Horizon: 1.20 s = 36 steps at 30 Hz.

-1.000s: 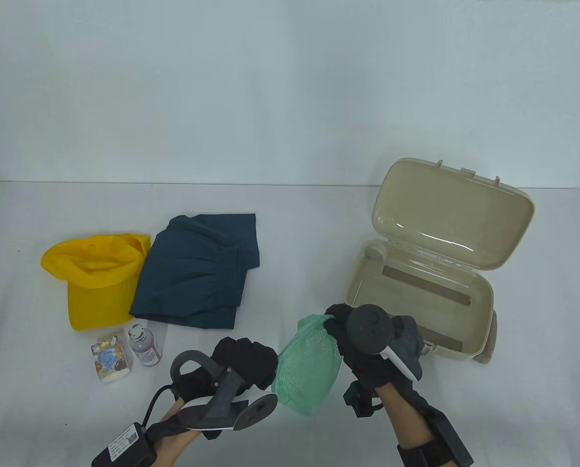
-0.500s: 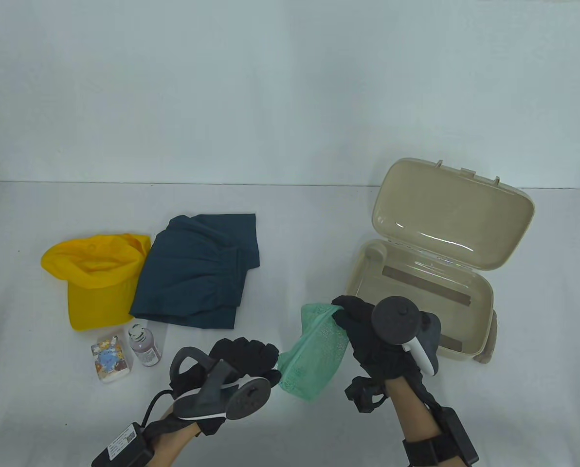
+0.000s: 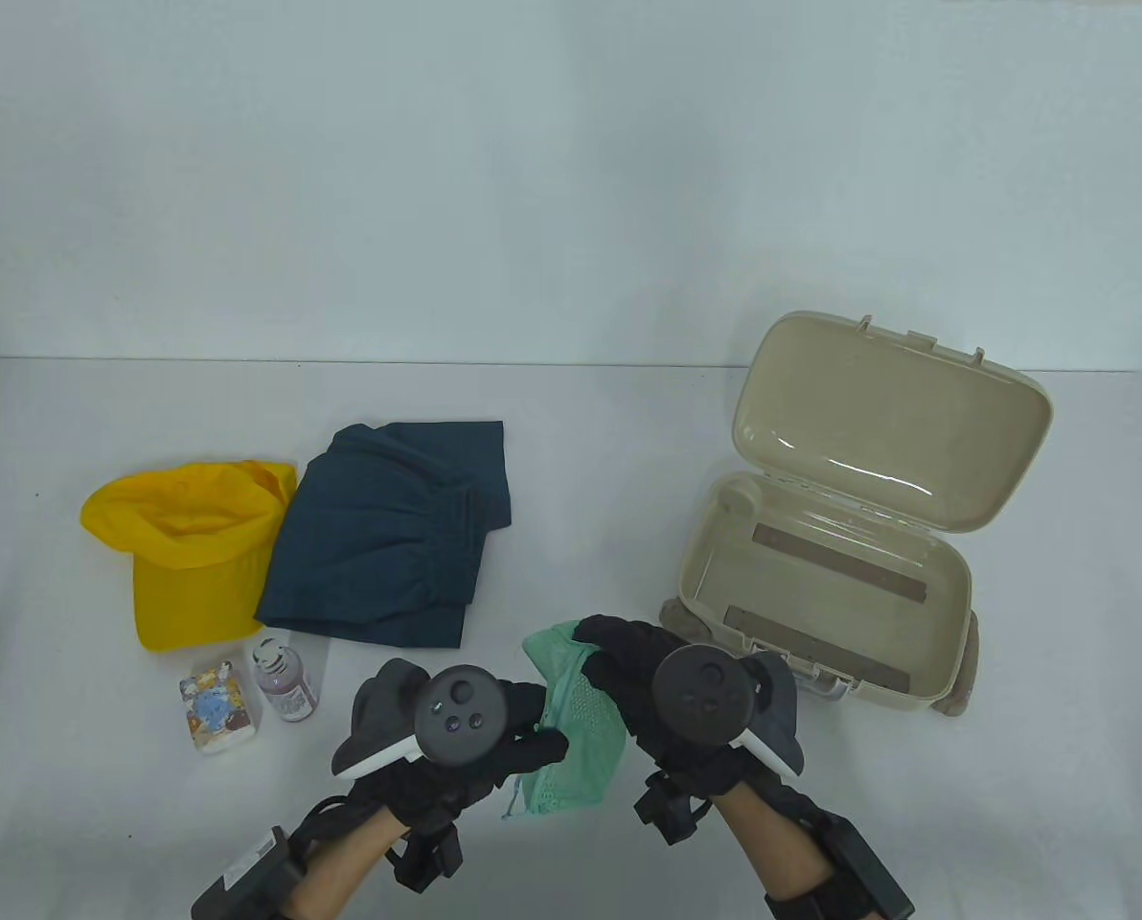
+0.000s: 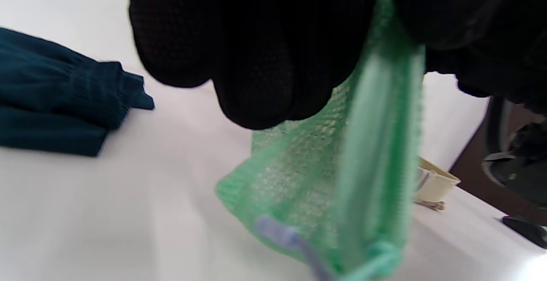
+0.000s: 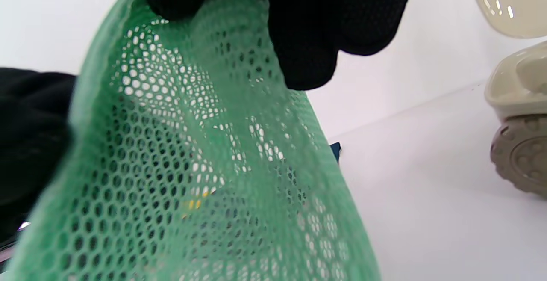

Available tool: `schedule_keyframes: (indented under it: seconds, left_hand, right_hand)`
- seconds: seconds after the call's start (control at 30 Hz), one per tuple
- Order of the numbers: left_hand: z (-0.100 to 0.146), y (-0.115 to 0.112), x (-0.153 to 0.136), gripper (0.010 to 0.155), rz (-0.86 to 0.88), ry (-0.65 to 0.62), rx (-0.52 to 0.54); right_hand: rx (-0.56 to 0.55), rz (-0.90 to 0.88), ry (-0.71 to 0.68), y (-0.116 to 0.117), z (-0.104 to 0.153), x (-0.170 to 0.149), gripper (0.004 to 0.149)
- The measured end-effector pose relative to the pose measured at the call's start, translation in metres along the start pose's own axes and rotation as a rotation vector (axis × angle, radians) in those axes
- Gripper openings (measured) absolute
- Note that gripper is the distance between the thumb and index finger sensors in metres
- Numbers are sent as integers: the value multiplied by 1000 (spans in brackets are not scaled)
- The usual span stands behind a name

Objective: Pack suitcase

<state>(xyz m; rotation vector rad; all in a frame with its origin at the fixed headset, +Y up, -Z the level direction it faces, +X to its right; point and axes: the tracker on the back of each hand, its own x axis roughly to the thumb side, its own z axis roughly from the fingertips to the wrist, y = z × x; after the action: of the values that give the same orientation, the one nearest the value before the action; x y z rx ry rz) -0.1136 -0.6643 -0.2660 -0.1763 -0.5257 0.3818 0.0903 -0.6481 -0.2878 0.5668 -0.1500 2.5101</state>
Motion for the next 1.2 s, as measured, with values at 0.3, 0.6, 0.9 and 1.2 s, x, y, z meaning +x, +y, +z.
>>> schedule_keyframes:
  seconds: [0.3, 0.6, 0.9, 1.2]
  left_hand:
    - [-4, 3, -20, 45, 128, 109, 30]
    - [-3, 5, -45, 45, 461, 146, 46]
    - [-7, 1, -39, 44, 404, 107, -48]
    - [-7, 3, -39, 43, 324, 128, -42]
  right_hand:
    - [-78, 66, 20, -2, 6, 5, 67]
    - [184, 47, -49, 26, 5, 16, 77]
    - [318, -40, -29, 47, 1, 11, 74]
    - [211, -81, 97, 37, -2, 3, 49]
